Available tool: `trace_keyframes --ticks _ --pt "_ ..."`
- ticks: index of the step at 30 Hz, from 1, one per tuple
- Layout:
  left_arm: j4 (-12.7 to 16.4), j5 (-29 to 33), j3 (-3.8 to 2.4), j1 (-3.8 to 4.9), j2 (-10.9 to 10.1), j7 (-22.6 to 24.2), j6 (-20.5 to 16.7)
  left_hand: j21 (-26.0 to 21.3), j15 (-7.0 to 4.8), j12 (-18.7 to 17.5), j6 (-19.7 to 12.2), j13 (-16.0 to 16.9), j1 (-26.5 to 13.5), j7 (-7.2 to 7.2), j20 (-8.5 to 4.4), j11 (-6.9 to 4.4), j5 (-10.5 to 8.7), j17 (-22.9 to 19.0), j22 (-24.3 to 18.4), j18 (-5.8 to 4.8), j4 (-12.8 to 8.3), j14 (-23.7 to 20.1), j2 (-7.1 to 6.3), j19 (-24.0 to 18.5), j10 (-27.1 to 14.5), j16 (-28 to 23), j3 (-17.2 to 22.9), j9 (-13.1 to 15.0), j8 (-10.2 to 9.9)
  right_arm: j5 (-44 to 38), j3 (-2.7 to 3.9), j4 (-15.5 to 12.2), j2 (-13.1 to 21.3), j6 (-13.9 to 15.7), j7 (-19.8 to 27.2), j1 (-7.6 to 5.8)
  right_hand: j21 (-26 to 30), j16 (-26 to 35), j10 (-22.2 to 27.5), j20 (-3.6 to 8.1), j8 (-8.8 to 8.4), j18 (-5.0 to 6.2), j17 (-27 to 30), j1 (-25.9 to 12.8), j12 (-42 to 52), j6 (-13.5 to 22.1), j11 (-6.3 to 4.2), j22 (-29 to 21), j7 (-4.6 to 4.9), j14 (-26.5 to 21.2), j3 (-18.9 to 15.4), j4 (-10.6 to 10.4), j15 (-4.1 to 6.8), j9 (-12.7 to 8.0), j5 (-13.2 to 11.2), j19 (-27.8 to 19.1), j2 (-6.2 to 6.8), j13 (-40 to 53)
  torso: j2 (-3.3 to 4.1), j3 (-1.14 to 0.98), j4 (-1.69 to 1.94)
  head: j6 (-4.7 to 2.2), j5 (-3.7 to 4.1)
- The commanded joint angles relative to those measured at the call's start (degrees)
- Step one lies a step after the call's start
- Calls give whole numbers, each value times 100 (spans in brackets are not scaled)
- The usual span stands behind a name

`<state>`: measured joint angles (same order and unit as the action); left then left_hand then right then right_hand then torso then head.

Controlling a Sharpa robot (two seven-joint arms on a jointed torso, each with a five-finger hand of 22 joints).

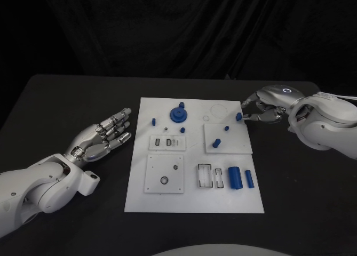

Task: Assemble the parts on the task board

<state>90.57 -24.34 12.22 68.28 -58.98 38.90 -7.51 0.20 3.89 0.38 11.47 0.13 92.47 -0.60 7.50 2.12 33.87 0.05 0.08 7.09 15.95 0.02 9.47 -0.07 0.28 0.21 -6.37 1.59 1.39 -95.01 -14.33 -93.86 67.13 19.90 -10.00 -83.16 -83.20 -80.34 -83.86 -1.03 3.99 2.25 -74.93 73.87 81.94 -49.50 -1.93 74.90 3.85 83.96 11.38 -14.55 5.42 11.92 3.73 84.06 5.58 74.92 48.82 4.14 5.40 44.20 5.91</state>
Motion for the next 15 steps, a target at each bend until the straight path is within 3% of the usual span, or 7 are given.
trace_keyframes --ticks 1,15 --pt "5 -8 -3 10 12 615 72 -20 32 -33 -7 -8 -53 12 48 4 33 -5 -8 66 17 -2 -13 7 -12 -21 13 -5 12 -10 2 11 -17 -45 -132 24 37 18 -206 27 -28 -36 -195 7 -26 37 -4 1176 -10 390 -47 -3 21 -7 -27 258 68 388 -2 -2 2 1 8" --pt "-7 -8 -3 10 19 619 83 -20 36 -33 -10 -8 -54 8 53 14 38 -5 -8 68 16 -2 -13 7 -11 -21 14 -6 11 -11 3 56 -92 -30 -117 146 73 41 -196 21 -26 -27 -162 30 -36 50 2 1161 -1 382 -56 -10 13 -13 -31 240 82 372 0 -1 -1 -3 -4"
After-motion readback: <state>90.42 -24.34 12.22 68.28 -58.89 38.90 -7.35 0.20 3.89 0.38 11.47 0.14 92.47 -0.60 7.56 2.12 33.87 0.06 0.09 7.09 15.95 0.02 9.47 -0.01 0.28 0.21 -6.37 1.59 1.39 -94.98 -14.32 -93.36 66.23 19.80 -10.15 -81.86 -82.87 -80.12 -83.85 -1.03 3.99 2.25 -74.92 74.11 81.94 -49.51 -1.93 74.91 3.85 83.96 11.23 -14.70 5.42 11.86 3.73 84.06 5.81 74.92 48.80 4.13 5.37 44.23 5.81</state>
